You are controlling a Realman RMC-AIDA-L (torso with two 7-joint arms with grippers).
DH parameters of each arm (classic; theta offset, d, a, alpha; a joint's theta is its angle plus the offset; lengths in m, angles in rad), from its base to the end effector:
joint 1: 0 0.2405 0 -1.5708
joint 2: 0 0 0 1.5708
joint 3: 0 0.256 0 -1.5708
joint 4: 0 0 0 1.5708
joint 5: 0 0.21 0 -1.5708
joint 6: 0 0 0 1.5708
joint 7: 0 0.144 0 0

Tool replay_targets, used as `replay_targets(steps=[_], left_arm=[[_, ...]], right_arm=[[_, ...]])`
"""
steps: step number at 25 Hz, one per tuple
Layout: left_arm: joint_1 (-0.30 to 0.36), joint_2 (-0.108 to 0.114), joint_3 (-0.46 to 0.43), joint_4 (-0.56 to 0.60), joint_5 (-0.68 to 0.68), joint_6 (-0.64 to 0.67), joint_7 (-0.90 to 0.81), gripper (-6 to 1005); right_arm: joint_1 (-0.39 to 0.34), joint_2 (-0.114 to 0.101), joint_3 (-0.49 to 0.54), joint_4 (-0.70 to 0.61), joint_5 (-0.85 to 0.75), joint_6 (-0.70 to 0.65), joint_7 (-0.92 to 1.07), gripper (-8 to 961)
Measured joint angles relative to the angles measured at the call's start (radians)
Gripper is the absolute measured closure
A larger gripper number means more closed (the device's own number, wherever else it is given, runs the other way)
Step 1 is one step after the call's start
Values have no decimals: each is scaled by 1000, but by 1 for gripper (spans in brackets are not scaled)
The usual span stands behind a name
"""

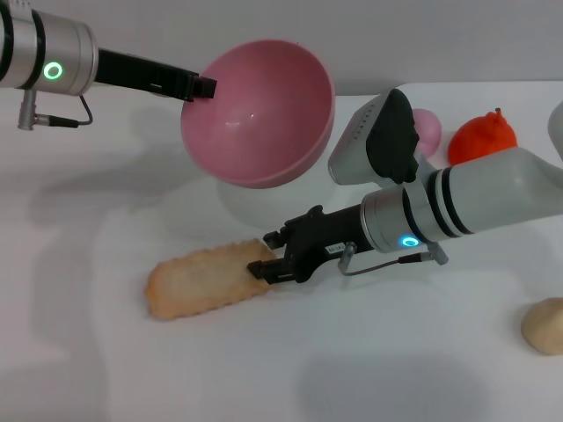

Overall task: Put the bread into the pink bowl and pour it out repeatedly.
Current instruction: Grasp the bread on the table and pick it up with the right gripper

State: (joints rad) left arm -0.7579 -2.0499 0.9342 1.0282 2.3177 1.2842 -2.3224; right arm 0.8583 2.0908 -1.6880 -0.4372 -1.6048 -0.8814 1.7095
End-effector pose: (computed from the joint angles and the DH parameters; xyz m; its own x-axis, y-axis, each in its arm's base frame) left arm -0.1727 0.4305 0.0411 0.7110 0.6199 0.3320 0.7031 -0.6200 -0.3483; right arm 0.1770 0.3739 -0.1316 0.9167 -0.3836 -0.1117 -0.3974 -0.9043 -0.1560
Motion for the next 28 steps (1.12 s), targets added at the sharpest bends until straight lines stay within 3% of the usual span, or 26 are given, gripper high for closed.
replay_targets(steps=[12,18,20,28], left_arm=[[0,0,2,0,-1,3,1,956],[2,0,1,0,-2,4,2,956],[2,-1,1,0,-2,4,3,956],[2,-1,1,1,-3,4,10,956]], right_arm=[[-2,0,-1,-1,0,-16,18,419],[-2,0,-4,-4,0,-16,21,473],[-2,0,-9,-5,0,-16,21,659],[-4,0,-14,-8,0,-16,21,724]])
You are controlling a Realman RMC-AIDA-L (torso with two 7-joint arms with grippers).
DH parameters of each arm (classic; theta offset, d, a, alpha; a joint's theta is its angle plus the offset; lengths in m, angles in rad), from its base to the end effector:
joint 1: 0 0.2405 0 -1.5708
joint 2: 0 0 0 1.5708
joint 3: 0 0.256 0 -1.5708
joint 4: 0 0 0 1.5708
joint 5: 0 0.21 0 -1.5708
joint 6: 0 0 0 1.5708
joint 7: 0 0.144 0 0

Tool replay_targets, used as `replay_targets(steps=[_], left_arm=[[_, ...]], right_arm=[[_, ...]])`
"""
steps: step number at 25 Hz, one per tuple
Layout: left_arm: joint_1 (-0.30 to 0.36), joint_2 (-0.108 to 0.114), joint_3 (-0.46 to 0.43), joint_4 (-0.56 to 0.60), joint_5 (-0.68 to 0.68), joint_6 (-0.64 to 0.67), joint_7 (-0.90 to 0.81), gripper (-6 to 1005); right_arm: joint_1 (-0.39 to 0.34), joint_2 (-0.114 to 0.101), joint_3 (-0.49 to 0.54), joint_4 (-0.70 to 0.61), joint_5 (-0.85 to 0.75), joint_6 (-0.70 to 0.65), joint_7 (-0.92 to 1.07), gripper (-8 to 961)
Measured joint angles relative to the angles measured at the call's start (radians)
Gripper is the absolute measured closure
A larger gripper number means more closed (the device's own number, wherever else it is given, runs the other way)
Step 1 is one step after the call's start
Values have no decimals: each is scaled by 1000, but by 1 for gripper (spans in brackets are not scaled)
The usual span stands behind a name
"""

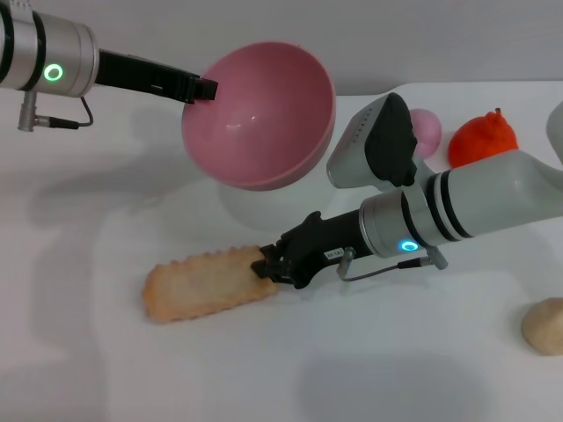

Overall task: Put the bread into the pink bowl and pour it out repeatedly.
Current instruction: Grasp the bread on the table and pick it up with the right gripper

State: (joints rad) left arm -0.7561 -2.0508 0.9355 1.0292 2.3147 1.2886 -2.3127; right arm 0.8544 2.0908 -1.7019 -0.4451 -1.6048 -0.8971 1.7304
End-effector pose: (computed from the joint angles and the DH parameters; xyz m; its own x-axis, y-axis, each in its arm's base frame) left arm -0.1726 0.4295 0.0404 0.7170 0.6153 0.3275 0.6970 -0.6278 -0.3464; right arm 0.1765 0.3699 -0.1330 0.9129 -0.3945 -0.1050 -0.4062 -0.9037 -0.1352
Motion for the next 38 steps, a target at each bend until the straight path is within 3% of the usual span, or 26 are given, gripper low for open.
replay_targets(steps=[28,32,38], left_arm=[[6,-2,0,0,-4,0,1,956],[8,-1,0,-1,-4,-6,1,956],[12,6,-8,-2,2,-26,1,956]], right_arm=[[-8,0,-24,-6,-1,1,-1,882],[-31,-1,-24,-41,-1,-5,-7,891],[-126,-9,-68,-186,-9,-36,-16,893]])
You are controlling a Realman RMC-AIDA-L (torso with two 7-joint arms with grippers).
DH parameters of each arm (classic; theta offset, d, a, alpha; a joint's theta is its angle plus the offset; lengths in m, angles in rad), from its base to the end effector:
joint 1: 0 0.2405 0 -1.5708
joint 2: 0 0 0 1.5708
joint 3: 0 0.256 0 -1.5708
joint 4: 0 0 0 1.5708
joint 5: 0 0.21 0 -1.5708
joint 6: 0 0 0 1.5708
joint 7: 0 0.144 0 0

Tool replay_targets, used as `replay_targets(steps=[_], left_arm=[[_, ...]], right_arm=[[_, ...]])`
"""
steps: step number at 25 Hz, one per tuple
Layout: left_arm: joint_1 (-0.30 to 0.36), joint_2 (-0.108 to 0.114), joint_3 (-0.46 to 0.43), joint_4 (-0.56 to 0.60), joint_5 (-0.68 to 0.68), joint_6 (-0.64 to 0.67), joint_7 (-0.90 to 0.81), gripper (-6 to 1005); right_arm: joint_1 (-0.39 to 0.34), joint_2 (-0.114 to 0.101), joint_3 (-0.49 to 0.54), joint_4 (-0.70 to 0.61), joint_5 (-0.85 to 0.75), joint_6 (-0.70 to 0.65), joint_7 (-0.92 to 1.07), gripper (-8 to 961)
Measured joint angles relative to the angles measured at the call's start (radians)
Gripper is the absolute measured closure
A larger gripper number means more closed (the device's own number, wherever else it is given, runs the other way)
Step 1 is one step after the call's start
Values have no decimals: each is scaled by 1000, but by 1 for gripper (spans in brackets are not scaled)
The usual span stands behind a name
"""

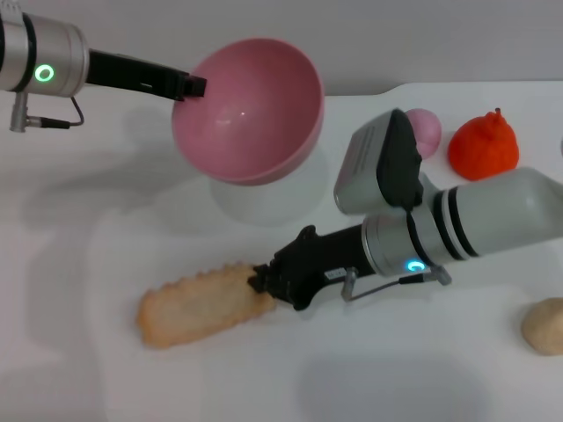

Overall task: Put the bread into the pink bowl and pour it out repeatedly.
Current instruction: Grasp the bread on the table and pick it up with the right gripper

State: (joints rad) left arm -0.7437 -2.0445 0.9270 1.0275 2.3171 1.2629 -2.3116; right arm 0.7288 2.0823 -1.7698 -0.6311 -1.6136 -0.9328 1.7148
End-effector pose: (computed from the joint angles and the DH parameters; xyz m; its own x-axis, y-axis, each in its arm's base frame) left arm -0.1803 0.4317 0.0461 0.7074 0.6161 0.3464 0.7066 -0.6035 -0.3696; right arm 0.1740 0.3488 -0.1313 0.9408 -0.3137 -0.1280 -0.3266 -0.9403 -0.0959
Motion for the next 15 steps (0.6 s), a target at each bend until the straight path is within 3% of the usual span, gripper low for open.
replay_targets(steps=[6,15], left_arm=[[0,15,-2,-9,3,-32,1,956],[5,28,-4,-19,7,-70,-2,956]], right_arm=[[-89,-6,-57,-123,-11,-39,-22,892],[-235,-7,-52,-323,-94,-134,-84,898]])
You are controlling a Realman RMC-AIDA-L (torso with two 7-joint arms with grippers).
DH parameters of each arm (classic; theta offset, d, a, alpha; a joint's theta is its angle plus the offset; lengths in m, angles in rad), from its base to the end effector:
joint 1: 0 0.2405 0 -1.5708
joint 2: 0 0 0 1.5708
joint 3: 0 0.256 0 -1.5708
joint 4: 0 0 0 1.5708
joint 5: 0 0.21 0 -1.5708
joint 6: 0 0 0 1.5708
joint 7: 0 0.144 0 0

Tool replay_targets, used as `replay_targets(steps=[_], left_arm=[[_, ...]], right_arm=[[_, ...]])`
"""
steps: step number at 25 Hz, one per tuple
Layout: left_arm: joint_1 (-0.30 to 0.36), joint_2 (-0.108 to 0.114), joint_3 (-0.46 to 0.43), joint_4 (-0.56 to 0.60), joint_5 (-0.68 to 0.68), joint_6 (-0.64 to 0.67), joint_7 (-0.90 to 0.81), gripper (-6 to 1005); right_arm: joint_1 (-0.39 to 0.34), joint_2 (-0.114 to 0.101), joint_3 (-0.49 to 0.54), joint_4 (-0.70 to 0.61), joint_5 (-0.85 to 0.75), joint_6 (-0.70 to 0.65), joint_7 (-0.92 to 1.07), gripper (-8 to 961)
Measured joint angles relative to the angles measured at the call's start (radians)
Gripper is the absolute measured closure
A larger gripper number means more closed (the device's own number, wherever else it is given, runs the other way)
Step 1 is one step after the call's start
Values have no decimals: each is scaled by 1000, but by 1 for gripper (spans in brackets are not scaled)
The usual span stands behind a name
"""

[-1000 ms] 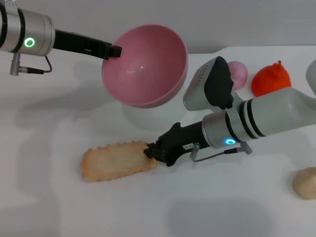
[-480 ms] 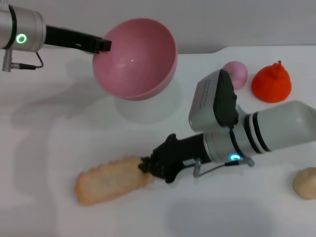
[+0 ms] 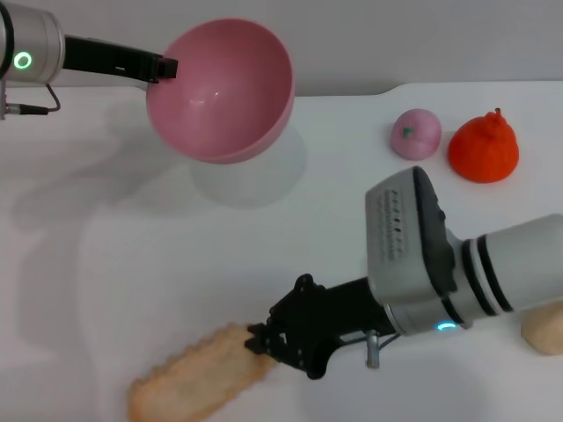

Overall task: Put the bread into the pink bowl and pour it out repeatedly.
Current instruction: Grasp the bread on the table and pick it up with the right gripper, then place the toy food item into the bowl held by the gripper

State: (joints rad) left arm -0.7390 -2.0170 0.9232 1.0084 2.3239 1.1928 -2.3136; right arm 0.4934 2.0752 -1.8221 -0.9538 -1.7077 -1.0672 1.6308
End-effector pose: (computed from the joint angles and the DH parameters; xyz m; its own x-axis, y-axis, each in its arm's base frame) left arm -0.1914 0.4417 0.0604 0.7019 0.6041 0.3773 0.7104 -0.5559 -0.4316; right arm 0.1730 0.2975 -0.1216 0.9811 -0.1209 -0.1511 -0.1243 -0.9921 -0.0136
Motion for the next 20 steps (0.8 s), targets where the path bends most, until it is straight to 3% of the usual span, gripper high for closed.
replay_targets(steps=[9,20], left_arm=[[1,1,7,-31,0,-27,1,956],[-6,1,11,-73,31,-65,12,956]], right_arm=[[-72,2,77,-95,3,-86,-88,900],[-85,3,150,-178,20,-138,-123,901]])
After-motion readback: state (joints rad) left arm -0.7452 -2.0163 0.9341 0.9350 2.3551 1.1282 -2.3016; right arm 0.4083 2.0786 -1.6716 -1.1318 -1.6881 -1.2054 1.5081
